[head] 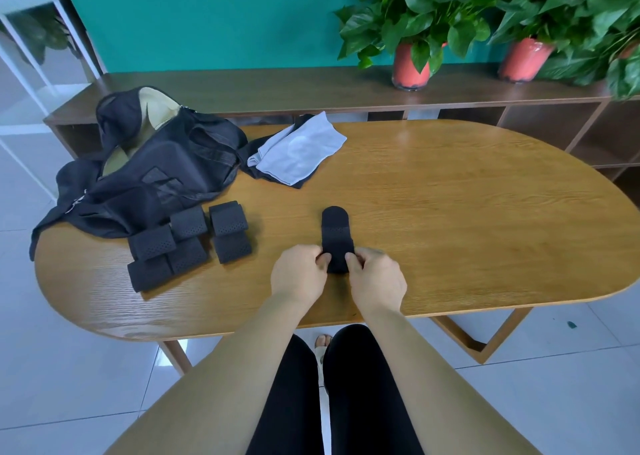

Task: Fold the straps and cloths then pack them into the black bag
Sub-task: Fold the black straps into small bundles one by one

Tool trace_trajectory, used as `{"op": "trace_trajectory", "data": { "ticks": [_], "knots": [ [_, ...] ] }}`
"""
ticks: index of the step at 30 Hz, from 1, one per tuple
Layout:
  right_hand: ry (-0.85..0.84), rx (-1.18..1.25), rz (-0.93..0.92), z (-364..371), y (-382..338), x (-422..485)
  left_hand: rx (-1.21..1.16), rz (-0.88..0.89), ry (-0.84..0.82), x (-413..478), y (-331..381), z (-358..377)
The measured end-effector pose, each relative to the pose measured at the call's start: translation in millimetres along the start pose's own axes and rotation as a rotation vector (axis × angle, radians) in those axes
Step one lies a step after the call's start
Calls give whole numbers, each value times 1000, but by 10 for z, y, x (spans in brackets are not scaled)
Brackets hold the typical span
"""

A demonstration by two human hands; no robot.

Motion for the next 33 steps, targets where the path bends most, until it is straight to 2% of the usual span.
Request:
{"op": "trace_trajectory", "data": {
  "ticks": [5,12,15,17,21,23,25,28,31,33],
  "knots": [
    [-39,-85,-13,-9,-4,15,79,-10,-1,28,46,5],
    [-57,-81,-20,-42,-14,37,127,-29,34,4,87,-8],
    [-72,-108,-45,-55,-29,31,216,146,103,-23,107,-38],
    [-97,-99,-45,-68,-21,33,296,289,35,-39,79,-25],
    [-139,200,-60,-161,82,-23,258,340,-155,-105,-12,-62],
    [-188,297,-156,-232,148,-114,243,386,-194,-130,-57,-95],
    [-243,240,-295,-284,206,-202,183,418,-199,-156,-104,-131],
    [-260,200,-384,-297,234,-248,50,379,-236,-221,-144,-203],
    [-199,280,-308,-258,189,-215,-101,248,-273,-256,-108,-252],
    [-156,304,-206,-208,142,-175,-157,163,-205,-239,-88,-240]
  ]
}}
Point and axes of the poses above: each hand's wrist, its own x-axis towards the middle knuckle, its own z-axis out of the palm, y = z × x, the point moved 1 cm from there along x, towards the middle knuckle, and after that the axes turned 8 degrees about -z, right-handed, at the moved point
